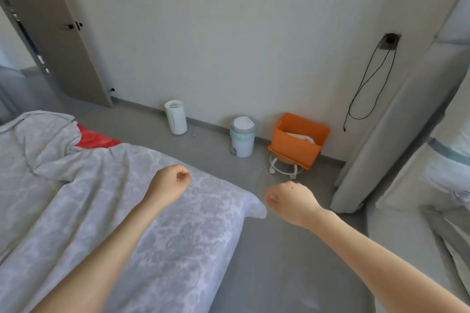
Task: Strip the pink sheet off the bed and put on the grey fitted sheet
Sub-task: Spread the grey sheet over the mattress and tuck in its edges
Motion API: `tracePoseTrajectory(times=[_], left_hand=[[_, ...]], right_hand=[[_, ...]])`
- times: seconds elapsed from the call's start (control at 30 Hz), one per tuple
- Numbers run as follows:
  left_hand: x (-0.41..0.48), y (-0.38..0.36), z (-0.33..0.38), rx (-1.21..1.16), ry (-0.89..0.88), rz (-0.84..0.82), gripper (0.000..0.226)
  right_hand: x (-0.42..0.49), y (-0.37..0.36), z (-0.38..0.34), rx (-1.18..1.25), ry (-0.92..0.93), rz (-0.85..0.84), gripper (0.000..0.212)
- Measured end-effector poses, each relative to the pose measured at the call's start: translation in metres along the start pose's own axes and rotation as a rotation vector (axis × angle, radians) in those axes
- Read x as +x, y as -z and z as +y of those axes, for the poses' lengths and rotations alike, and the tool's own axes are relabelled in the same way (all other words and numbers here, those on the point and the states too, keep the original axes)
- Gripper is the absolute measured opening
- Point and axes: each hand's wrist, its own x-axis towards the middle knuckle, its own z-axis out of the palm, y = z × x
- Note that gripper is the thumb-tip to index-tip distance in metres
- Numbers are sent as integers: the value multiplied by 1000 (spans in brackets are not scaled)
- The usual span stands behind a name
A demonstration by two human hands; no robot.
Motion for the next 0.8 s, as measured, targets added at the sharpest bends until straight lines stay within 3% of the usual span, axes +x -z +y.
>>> tracePoseTrajectory(times=[0.23,0.43,0.6,0.8], left_hand=[[193,-84,89,-28,16,-127,22],[325,-138,136,-92,54,8,17],[392,-133,129,-114,256,190,15],[447,-100,87,-203,550,408,17]], right_hand=[[149,45,145,17,-55,-21,32],[312,97,231,-78,183,84,31],[458,153,226,-99,421,75,22],[617,160,150,-90,727,24,27]])
